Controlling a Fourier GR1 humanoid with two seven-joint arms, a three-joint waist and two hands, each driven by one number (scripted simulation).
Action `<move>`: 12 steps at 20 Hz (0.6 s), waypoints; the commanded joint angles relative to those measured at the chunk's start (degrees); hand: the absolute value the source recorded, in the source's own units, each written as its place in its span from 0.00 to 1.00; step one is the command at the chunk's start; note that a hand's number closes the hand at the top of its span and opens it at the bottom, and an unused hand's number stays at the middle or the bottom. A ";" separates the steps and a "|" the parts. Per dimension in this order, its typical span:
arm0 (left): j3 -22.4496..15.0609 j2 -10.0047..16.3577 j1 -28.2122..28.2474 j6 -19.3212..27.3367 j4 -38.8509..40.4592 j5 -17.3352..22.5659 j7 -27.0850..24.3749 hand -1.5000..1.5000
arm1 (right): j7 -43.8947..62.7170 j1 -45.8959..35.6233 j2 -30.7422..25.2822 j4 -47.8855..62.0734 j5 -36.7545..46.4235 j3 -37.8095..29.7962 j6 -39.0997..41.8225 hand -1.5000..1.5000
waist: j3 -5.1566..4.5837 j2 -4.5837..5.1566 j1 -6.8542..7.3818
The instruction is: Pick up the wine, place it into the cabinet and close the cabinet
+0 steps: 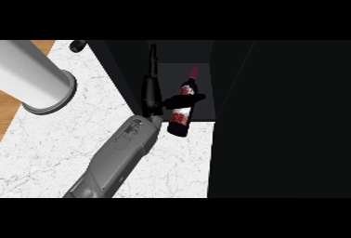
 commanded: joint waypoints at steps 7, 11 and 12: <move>-8.01 0.56 16.55 0.48 -24.88 -3.25 5.54 0.00 | 3.98 -3.65 1.18 -4.18 4.34 2.42 -4.55 0.00 | 0.01 -0.12 1.08; -10.04 6.81 22.37 -0.60 -35.98 -4.25 9.98 0.00 | 5.30 -0.60 -1.06 -8.70 0.25 -1.47 -4.43 0.00 | 0.03 -0.16 0.89; -8.46 8.91 23.02 -4.29 -35.53 -3.54 8.17 0.00 | 3.30 2.95 -1.55 -9.11 3.76 1.67 -2.82 0.00 | 0.02 -0.12 0.40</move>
